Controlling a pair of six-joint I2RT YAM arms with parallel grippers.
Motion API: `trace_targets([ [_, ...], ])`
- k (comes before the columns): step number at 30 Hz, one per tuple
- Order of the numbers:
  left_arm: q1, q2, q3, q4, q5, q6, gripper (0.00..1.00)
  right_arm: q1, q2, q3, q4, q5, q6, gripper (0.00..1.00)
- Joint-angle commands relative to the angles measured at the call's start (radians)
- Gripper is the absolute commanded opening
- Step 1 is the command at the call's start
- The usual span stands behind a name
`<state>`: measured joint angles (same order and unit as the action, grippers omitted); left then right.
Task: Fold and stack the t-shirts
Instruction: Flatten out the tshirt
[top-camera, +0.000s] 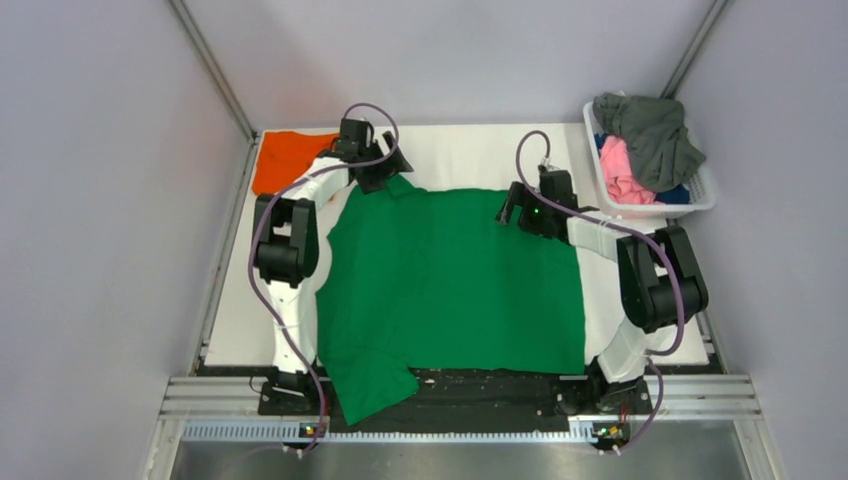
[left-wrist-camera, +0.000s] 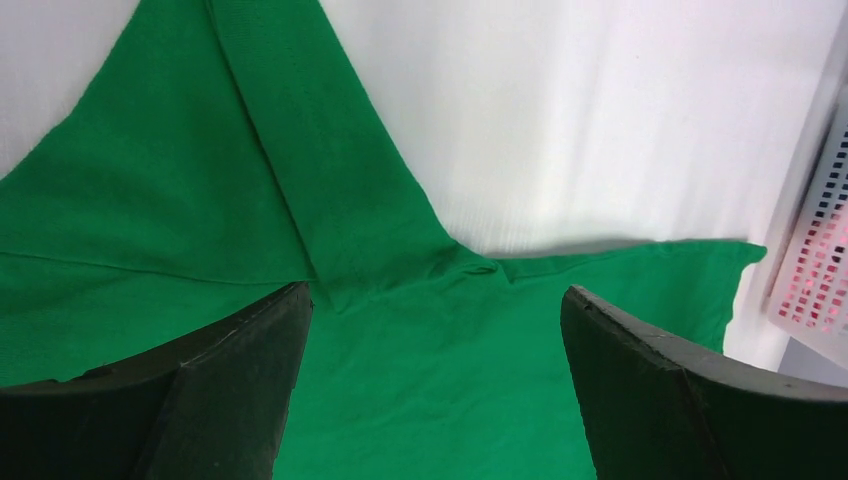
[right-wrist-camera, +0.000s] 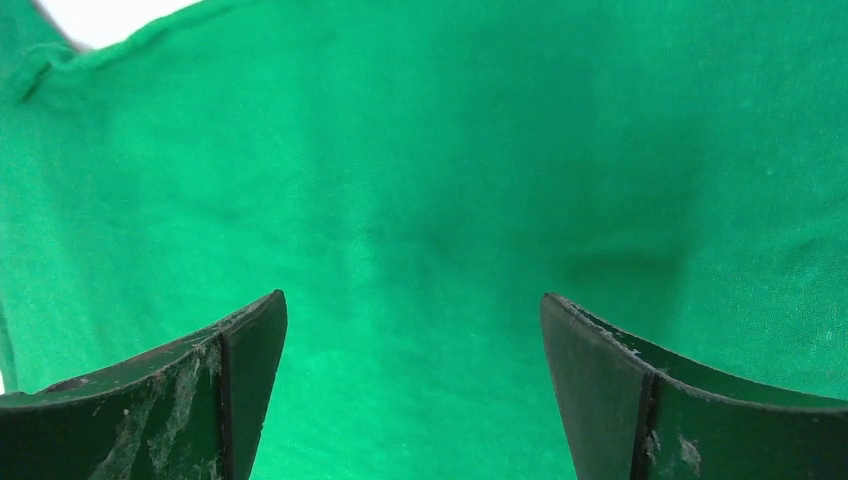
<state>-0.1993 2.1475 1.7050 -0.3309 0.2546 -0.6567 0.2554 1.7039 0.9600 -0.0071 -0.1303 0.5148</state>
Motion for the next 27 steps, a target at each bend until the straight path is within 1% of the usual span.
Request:
trace_targets([
  [1,0.000,0.027,0.017,0.042,-0.019,-0.025,0.99,-0.001,0.032,0.023,0.044,-0.011,-0.019,0.95],
  [4,-0.003,0.059,0.042,0.034,0.000,-0.036,0.99,-0.001,0.039,0.020,0.037,0.009,-0.028,0.95],
  [7,-0.011,0.093,0.075,0.006,-0.024,-0.038,0.99,-0.002,0.047,0.024,0.029,0.013,-0.028,0.94],
  [11,-0.012,0.129,0.104,0.023,-0.005,-0.053,0.99,-0.002,0.056,0.023,0.028,0.014,-0.030,0.94],
  [18,-0.017,0.198,0.198,0.036,0.021,-0.085,0.99,-0.001,0.075,0.031,0.019,0.022,-0.036,0.94],
  [21,-0.018,0.241,0.263,0.040,0.045,-0.101,0.99,-0.001,0.083,0.041,0.009,0.025,-0.040,0.94],
  [24,-0.017,0.275,0.320,0.059,0.075,-0.120,0.99,-0.002,0.088,0.041,0.009,0.027,-0.041,0.94],
  [27,-0.018,0.287,0.350,0.115,0.097,-0.143,0.99,-0.001,0.095,0.045,0.009,0.031,-0.042,0.94],
])
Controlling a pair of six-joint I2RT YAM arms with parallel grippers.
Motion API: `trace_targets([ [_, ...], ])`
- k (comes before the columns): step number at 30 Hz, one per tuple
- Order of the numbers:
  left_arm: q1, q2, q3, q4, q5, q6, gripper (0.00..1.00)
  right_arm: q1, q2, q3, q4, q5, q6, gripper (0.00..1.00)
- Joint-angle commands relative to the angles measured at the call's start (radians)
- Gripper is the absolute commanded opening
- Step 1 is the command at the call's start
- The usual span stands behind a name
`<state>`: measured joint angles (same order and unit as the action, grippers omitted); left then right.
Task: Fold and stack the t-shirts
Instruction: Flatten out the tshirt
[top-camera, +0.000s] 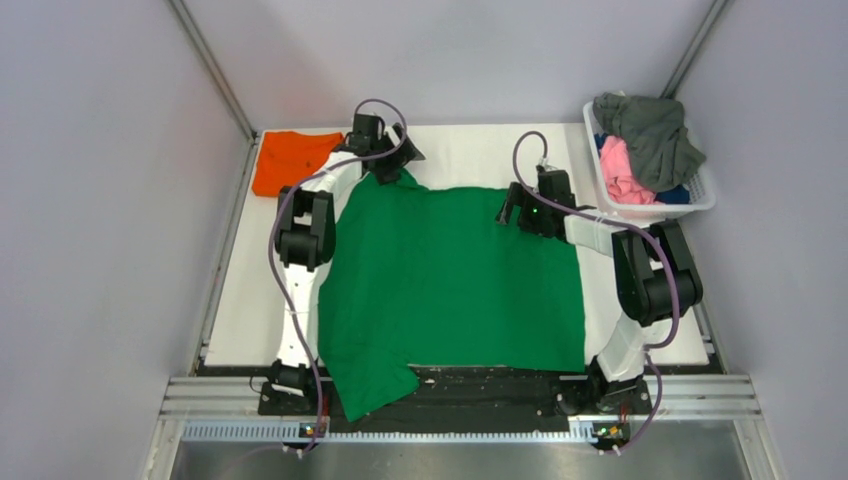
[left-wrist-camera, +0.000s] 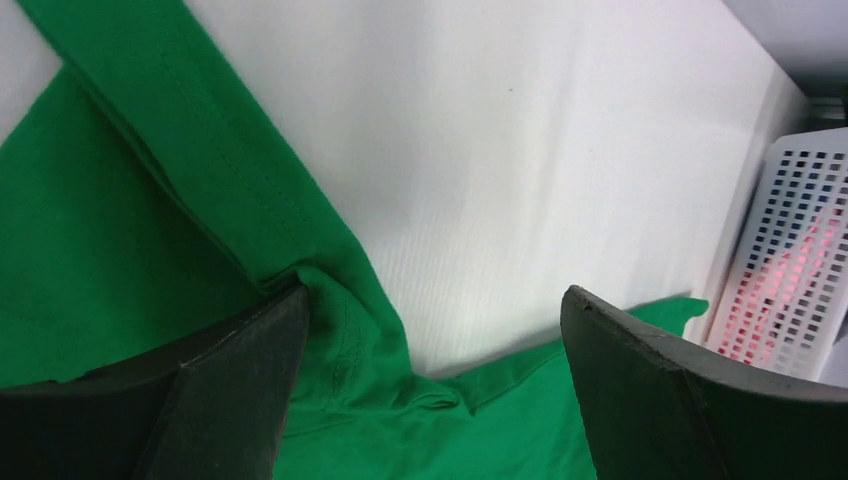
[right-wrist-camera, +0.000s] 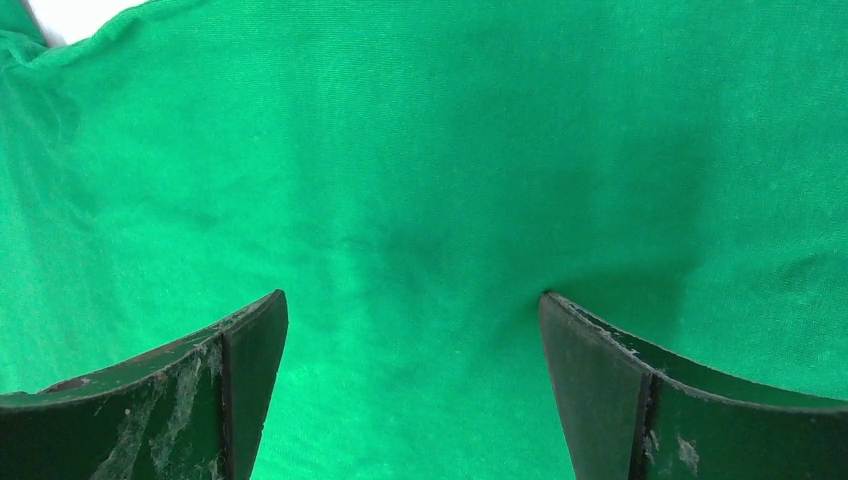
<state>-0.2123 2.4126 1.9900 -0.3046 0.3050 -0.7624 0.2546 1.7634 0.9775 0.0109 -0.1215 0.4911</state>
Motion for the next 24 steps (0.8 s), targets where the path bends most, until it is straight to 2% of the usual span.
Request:
trace_targets([
  [1,-0.007,0.026,0.076,0.107,0.048,-0.047,0.99,0.000,0.037,0.029,-0.009,0.023,-0.019,0.94],
  [6,-0.016,0.094,0.183,0.218,0.051,-0.100,0.99,-0.001,0.043,0.036,-0.009,0.026,-0.021,0.94],
  [10,-0.047,0.234,0.428,0.187,-0.002,-0.077,0.99,-0.001,0.038,0.035,-0.029,0.033,-0.024,0.94],
  [12,-0.048,0.265,0.484,0.186,-0.011,-0.085,0.99,0.000,0.035,0.035,-0.043,0.043,-0.025,0.94],
  [17,-0.050,0.179,0.445,0.158,-0.033,-0.028,0.99,0.000,0.009,0.042,-0.064,0.088,-0.027,0.94],
  [20,-0.052,0.069,0.402,0.130,-0.077,0.032,0.99,0.000,-0.017,0.075,-0.092,0.109,-0.033,0.94],
  [24,-0.057,-0.117,0.264,0.112,-0.156,0.095,0.99,0.000,-0.065,0.099,-0.108,0.118,-0.040,0.95],
])
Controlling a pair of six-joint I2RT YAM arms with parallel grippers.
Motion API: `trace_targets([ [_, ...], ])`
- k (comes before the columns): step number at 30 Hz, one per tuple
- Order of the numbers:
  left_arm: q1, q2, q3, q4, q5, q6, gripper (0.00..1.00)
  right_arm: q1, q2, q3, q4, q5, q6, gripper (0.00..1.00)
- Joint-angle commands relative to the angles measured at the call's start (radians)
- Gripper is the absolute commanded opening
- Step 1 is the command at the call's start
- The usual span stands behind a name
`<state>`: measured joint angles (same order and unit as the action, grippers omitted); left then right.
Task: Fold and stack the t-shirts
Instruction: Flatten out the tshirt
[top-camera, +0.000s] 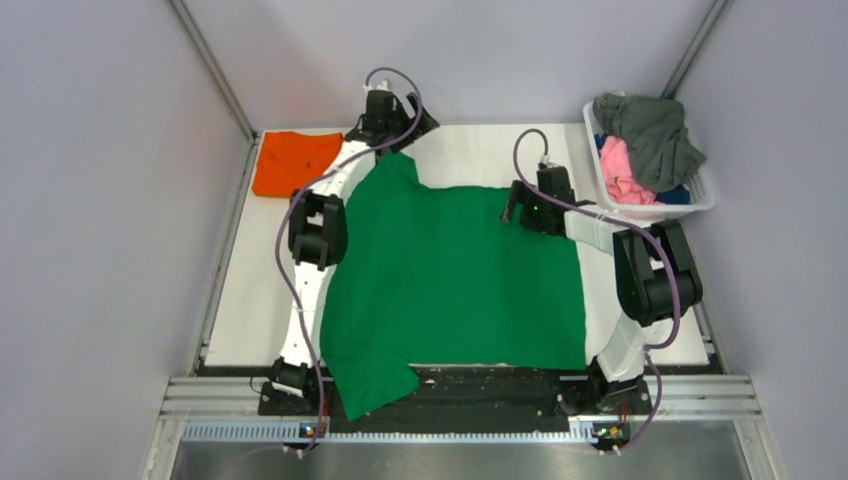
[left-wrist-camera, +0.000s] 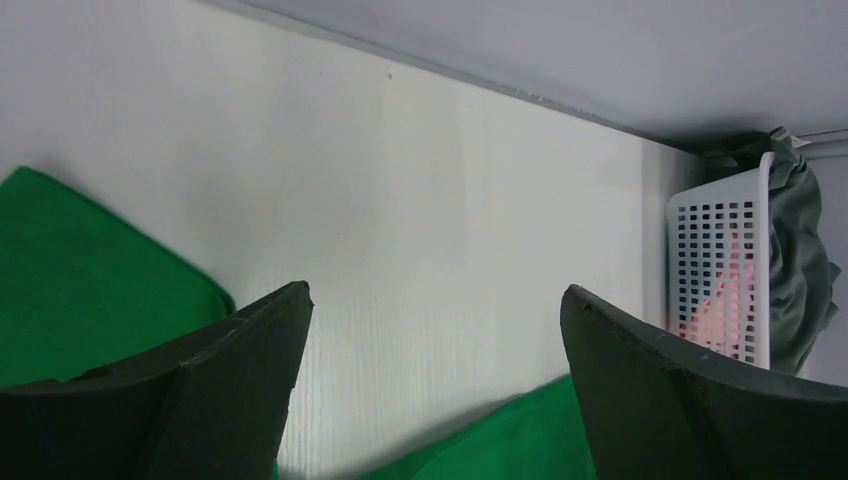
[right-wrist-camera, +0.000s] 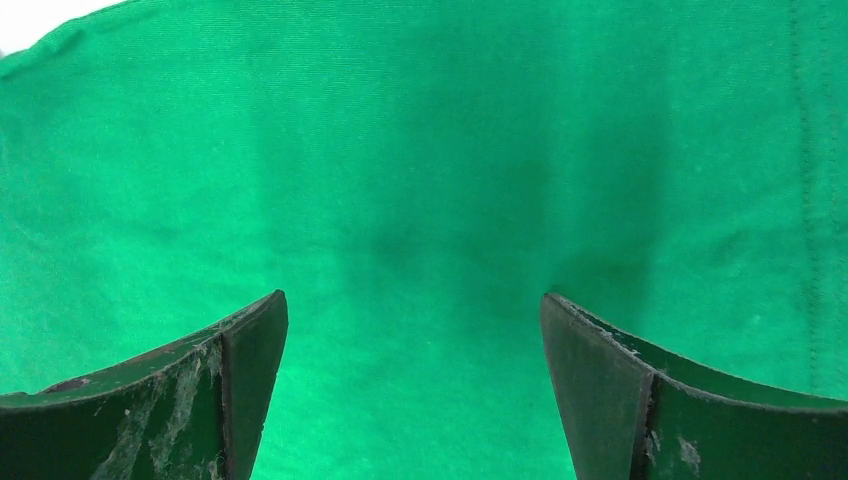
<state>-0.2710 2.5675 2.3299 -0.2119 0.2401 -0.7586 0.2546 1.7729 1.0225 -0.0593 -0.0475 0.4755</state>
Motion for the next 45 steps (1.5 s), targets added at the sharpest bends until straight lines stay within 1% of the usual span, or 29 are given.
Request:
trace_targets([
  [1,0.000,-0.310,-0.123,0.019,-0.106,0.105,0.99,0.000,-0.084,0.054,-0.043,0.044,-0.026,0.95],
  [4,0.000,-0.384,-0.254,0.003,-0.129,0.118,0.99,0.000,-0.113,0.038,-0.055,0.067,-0.027,0.95],
  [7,0.002,-0.413,-0.383,-0.003,-0.145,0.102,0.99,0.000,-0.149,0.011,-0.064,0.093,-0.029,0.96],
  [10,0.001,-0.394,-0.433,0.007,-0.110,0.075,0.99,0.000,-0.181,-0.010,-0.080,0.136,-0.022,0.96],
  [14,0.001,-0.333,-0.443,-0.006,-0.058,0.039,0.99,-0.006,-0.235,-0.042,-0.085,0.185,-0.010,0.96],
  [19,0.000,-0.267,-0.424,-0.002,-0.047,0.034,0.99,-0.011,-0.300,-0.074,-0.089,0.225,-0.006,0.98],
  [21,-0.001,-0.247,-0.418,0.015,-0.020,0.024,0.99,-0.011,-0.315,-0.083,-0.088,0.235,-0.006,0.98],
  [27,-0.018,-0.200,-0.387,0.027,0.008,0.006,0.99,-0.016,-0.321,-0.087,-0.091,0.254,-0.008,0.99],
  [32,-0.031,-0.154,-0.310,0.046,0.072,-0.025,0.99,-0.017,-0.311,-0.087,-0.083,0.254,-0.005,0.99],
  [35,-0.054,-0.124,-0.250,0.042,0.038,-0.038,0.99,-0.020,-0.299,-0.084,-0.083,0.253,-0.006,0.99],
  [38,-0.067,-0.073,-0.159,-0.031,-0.028,-0.033,0.99,-0.024,-0.289,-0.079,-0.083,0.253,-0.006,0.99],
  [40,-0.066,-0.059,-0.128,-0.065,-0.057,-0.021,0.99,-0.025,-0.283,-0.078,-0.079,0.252,-0.007,0.99],
  [45,-0.066,-0.140,-0.135,-0.151,-0.188,0.060,0.99,-0.026,-0.234,-0.038,-0.065,0.221,-0.021,0.99],
])
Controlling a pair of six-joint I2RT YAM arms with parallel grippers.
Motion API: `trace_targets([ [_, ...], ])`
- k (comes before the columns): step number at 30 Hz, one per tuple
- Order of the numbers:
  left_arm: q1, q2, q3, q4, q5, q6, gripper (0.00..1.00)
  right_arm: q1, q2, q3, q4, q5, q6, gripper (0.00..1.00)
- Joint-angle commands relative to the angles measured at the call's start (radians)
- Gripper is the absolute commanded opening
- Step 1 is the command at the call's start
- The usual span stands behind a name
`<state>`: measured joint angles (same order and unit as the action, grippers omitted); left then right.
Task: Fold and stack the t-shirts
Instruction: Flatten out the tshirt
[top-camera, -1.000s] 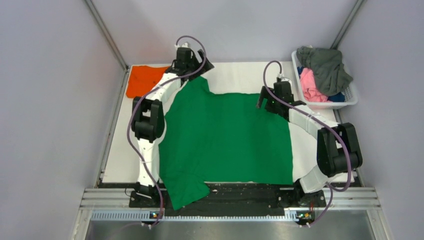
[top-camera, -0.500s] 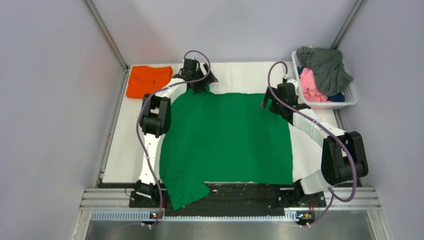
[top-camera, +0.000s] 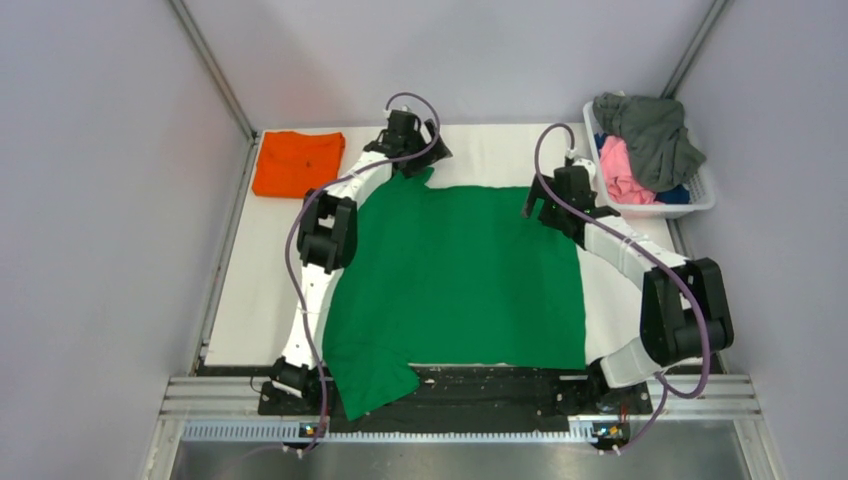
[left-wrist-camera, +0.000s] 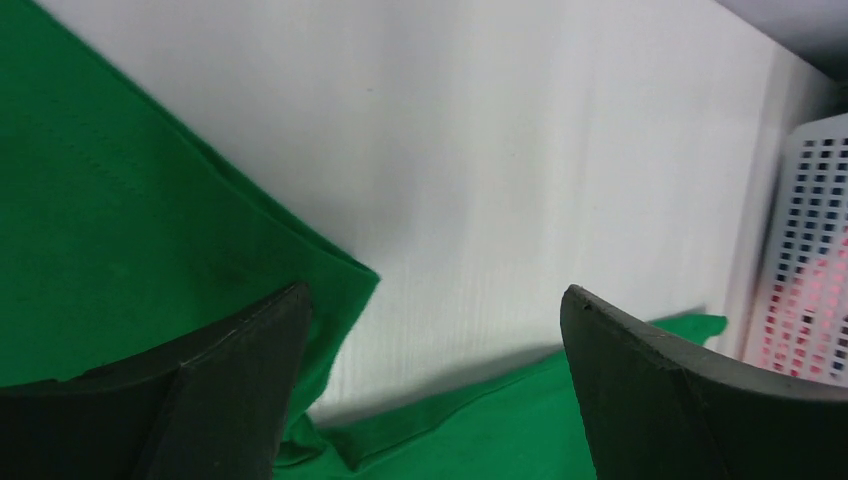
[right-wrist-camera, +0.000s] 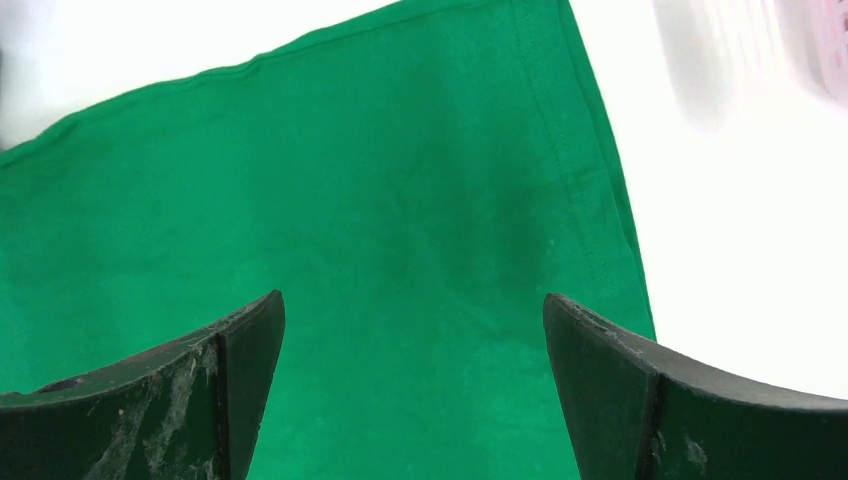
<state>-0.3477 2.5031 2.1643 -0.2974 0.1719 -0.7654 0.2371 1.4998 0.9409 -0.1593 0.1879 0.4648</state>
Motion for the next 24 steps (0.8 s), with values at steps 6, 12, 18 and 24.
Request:
trace_targets([
  [6,0.021,-0.277,-0.189,0.059,-0.115,0.148,0.99,-0.012,0.166,0.164,0.032,-0.052,-0.018,0.99],
  [12,0.056,-0.359,-0.361,0.051,-0.115,0.159,0.99,-0.042,0.316,0.266,0.034,-0.134,0.004,0.98],
  [18,0.078,-0.299,-0.385,0.028,-0.066,0.154,0.99,-0.082,0.402,0.305,0.044,-0.139,0.034,0.98],
  [24,0.104,-0.190,-0.281,-0.021,0.022,0.158,0.99,-0.128,0.475,0.322,0.052,-0.173,0.066,0.98],
])
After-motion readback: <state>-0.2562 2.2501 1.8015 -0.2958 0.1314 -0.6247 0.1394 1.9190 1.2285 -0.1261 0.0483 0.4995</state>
